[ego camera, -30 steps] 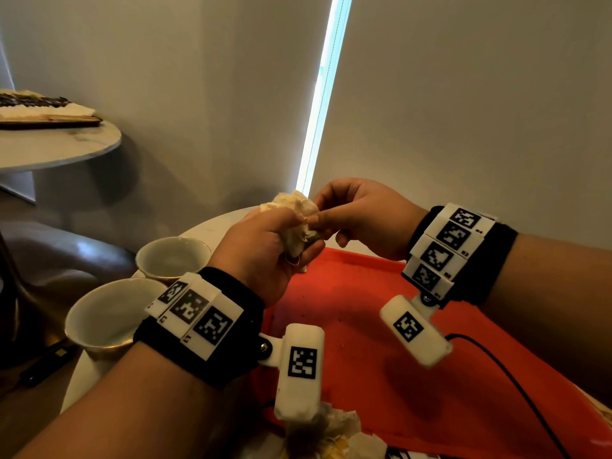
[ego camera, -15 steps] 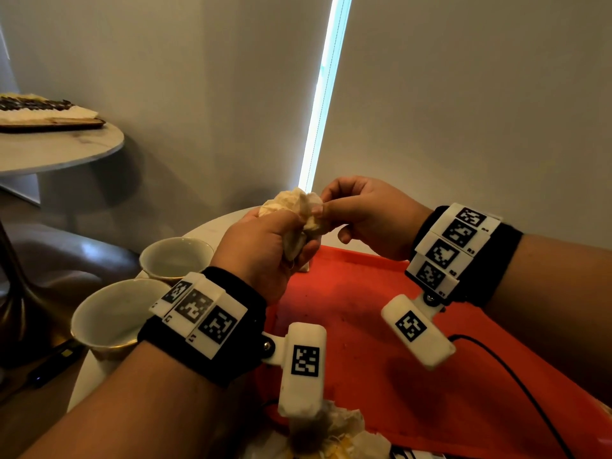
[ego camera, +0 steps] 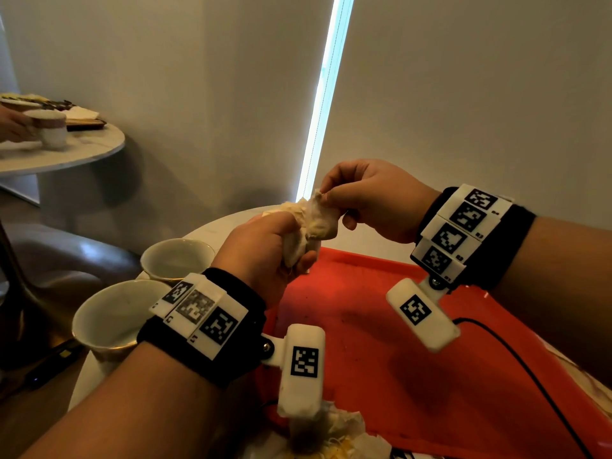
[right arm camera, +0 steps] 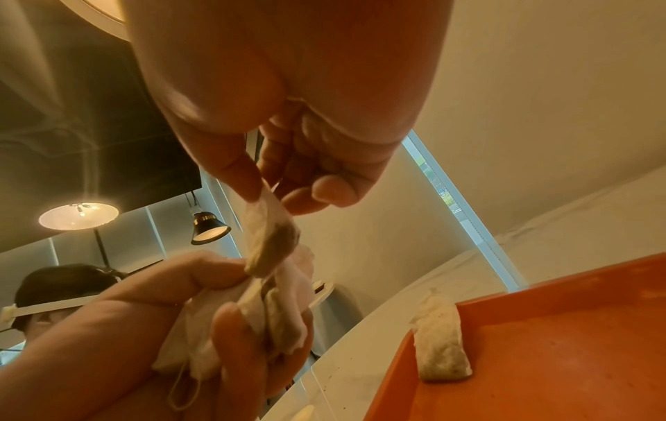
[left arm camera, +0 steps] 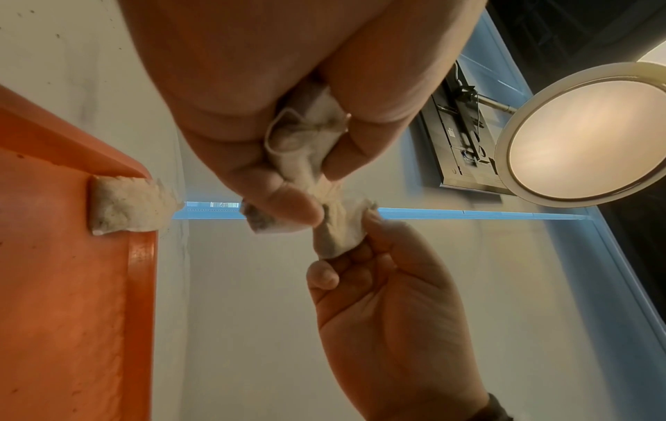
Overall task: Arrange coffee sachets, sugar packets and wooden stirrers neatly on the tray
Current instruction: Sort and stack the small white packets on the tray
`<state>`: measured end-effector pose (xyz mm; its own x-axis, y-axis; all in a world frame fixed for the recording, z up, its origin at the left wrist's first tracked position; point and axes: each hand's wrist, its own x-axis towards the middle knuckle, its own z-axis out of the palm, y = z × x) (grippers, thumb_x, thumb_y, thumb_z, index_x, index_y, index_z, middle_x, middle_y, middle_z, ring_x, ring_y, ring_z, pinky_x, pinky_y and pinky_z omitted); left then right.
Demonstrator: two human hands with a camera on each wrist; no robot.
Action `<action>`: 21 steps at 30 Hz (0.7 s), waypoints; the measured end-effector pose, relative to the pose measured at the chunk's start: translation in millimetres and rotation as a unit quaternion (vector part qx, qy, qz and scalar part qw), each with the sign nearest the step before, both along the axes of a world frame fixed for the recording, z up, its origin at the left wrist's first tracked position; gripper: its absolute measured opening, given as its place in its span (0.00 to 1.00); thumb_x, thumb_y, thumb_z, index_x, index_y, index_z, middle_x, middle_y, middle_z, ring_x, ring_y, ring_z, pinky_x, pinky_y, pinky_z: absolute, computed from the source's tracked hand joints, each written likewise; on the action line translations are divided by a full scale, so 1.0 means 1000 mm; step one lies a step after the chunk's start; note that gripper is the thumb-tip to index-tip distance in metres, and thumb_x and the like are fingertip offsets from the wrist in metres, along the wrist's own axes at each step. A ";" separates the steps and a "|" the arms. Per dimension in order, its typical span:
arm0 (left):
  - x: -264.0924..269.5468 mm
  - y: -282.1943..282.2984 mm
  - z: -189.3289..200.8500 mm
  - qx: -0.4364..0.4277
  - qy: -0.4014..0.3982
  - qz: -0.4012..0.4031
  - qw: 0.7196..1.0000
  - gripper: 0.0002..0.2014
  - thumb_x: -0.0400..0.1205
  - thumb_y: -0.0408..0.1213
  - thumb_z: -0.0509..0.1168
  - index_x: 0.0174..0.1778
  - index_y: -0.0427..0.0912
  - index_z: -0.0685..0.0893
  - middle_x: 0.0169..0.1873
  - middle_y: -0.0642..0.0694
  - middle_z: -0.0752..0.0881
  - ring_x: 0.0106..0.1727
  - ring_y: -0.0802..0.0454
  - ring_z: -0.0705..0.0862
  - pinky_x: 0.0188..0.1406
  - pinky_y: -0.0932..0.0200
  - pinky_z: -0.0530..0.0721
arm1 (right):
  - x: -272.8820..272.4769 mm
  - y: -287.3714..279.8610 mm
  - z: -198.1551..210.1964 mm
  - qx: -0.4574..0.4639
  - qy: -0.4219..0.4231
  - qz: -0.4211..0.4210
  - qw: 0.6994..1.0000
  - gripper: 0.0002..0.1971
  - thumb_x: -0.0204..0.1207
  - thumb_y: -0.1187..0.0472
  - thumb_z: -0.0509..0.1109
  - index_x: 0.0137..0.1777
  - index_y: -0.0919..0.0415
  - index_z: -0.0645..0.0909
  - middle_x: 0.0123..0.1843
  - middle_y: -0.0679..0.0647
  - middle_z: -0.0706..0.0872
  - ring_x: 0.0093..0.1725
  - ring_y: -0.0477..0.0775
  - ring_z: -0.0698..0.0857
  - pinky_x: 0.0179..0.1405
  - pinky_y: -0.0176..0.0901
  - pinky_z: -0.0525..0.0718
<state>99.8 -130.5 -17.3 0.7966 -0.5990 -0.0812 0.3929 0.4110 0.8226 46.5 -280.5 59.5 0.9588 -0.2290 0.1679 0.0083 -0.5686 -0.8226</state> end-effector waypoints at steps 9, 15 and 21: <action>0.011 0.000 0.003 -0.056 0.025 0.090 0.994 0.10 0.83 0.33 0.69 0.59 0.36 0.84 0.46 0.40 0.88 0.33 0.50 0.90 0.31 0.59 0.87 | 0.002 -0.008 -0.001 -0.045 0.047 -0.080 0.995 0.11 0.79 0.71 0.68 0.51 0.58 0.90 0.50 0.60 0.92 0.35 0.50 0.86 0.32 0.42 0.83; 0.015 0.003 0.005 -0.125 0.007 0.120 0.985 0.16 0.84 0.30 0.65 0.68 0.33 0.78 0.48 0.41 0.85 0.41 0.48 0.89 0.40 0.55 0.89 | 0.016 -0.019 -0.017 -0.120 0.112 -0.108 0.981 0.08 0.77 0.69 0.72 0.51 0.57 0.89 0.42 0.53 0.92 0.34 0.43 0.87 0.30 0.37 0.86; 0.018 0.005 0.005 -0.134 0.018 0.119 0.984 0.20 0.85 0.31 0.65 0.73 0.33 0.77 0.53 0.40 0.86 0.41 0.48 0.91 0.38 0.56 0.89 | 0.039 -0.011 -0.034 -0.219 0.219 -0.027 0.951 0.11 0.79 0.66 0.73 0.54 0.49 0.89 0.47 0.50 0.92 0.45 0.47 0.91 0.42 0.42 0.90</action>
